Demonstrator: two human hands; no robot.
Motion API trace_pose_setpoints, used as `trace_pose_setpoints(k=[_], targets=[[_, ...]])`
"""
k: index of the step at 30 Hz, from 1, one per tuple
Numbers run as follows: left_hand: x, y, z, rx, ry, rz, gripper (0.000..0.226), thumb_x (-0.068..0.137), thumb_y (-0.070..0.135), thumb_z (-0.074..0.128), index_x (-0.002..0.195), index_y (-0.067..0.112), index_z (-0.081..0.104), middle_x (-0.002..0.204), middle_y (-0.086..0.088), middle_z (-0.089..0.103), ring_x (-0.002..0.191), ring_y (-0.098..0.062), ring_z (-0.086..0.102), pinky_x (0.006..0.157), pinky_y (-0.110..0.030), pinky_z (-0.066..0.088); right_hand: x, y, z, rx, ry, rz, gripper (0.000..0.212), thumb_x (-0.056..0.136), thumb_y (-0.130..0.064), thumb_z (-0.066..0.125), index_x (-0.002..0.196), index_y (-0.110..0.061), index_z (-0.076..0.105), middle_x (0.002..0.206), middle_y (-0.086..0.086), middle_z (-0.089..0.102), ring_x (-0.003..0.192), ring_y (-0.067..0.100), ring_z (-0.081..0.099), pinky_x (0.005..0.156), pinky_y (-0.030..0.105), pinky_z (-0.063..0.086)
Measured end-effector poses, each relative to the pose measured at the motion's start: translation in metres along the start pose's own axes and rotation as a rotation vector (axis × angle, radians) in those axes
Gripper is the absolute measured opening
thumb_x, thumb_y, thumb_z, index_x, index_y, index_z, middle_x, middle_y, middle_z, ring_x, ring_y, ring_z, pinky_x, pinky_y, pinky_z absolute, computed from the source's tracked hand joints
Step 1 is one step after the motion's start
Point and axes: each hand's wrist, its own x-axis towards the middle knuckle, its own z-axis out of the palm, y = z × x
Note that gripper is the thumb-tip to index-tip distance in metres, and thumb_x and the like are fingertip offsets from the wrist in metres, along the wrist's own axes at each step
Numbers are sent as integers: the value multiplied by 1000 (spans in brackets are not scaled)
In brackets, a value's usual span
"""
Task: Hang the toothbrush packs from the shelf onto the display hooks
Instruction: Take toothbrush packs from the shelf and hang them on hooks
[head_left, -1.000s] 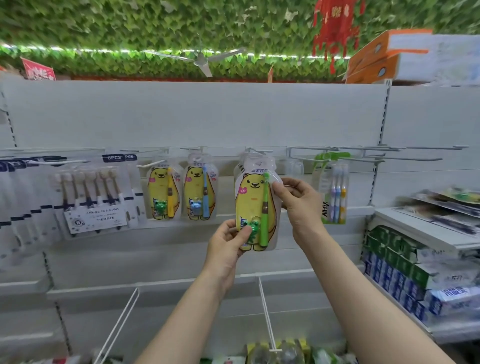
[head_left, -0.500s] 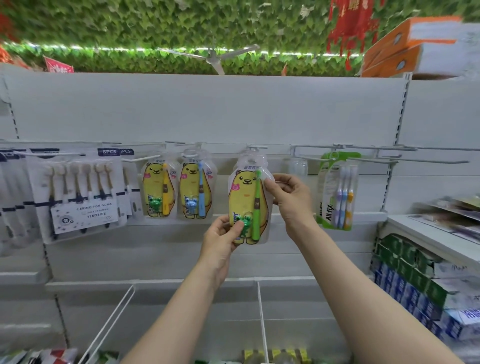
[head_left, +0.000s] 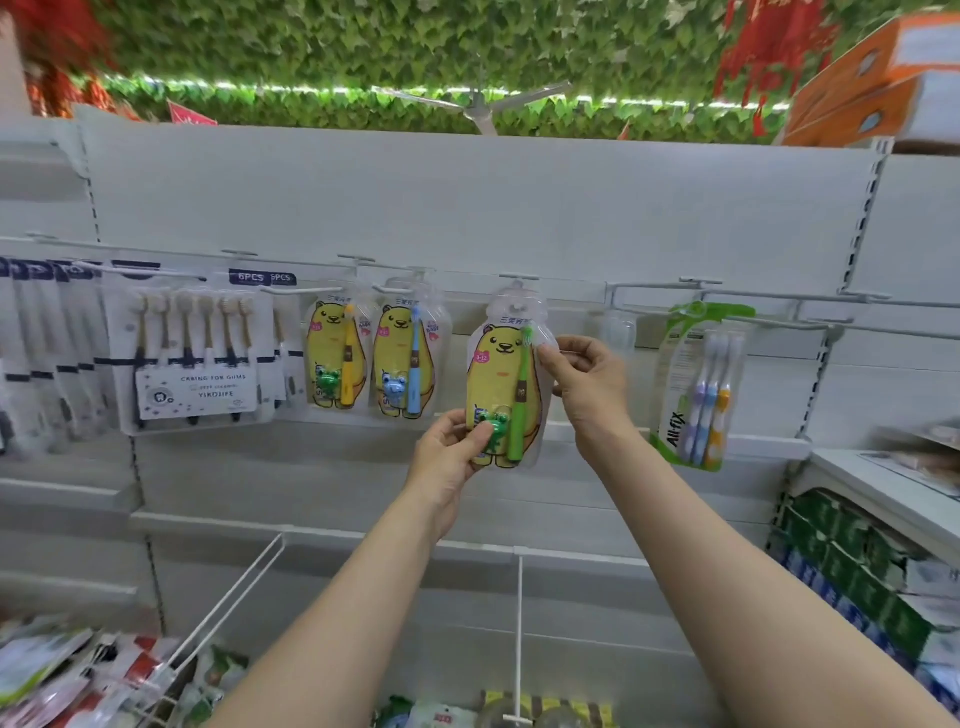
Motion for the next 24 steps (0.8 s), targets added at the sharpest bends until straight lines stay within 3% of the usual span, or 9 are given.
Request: trace_pose_setpoints(k=[7, 10, 13, 18, 21, 24], targets=[[-9, 4, 4, 136, 60, -31, 14, 93, 15, 66, 107, 16, 63, 105, -3, 70, 104, -22, 65, 96, -41, 52, -6, -12, -4, -130, 1, 62, 27, 87, -25, 76, 106, -8, 66, 92, 4, 71, 81, 12, 67, 63, 20, 50], [-25, 9, 5, 221, 123, -13, 28, 92, 24, 68, 118, 14, 60, 102, 5, 65, 96, -12, 60, 90, -32, 46, -17, -23, -10, -199, -24, 82, 35, 85, -32, 78, 110, -11, 64, 98, 3, 71, 93, 17, 68, 75, 29, 54], [-41, 14, -2, 324, 235, -2, 47, 88, 30, 73, 127, 11, 56, 117, 0, 63, 108, -18, 56, 93, -32, 41, -35, -39, -23, -320, -35, 91, 44, 84, -37, 78, 118, -14, 62, 106, -1, 67, 102, 16, 65, 91, 37, 55], [-91, 40, 0, 672, 172, 127, 53, 83, 32, 78, 128, 16, 56, 125, -1, 61, 116, -20, 57, 102, -38, 46, -91, -81, -60, -727, -139, -78, 46, 90, -36, 70, 129, -13, 59, 123, 1, 64, 106, 15, 61, 91, 30, 49], [-128, 64, 7, 1063, 73, 330, 51, 84, 36, 76, 128, 19, 57, 125, -3, 58, 118, -21, 53, 103, -43, 45, -130, -106, -86, -1079, -257, -215, 47, 93, -41, 64, 133, -17, 57, 133, 0, 61, 118, 18, 58, 94, 34, 47], [-169, 83, 23, 1284, -39, 405, 50, 90, 40, 67, 133, 18, 54, 130, -6, 53, 125, -26, 44, 105, -46, 42, -165, -133, -114, -1341, -354, -248, 49, 95, -49, 58, 135, -21, 54, 136, 3, 57, 122, 25, 54, 95, 40, 48]])
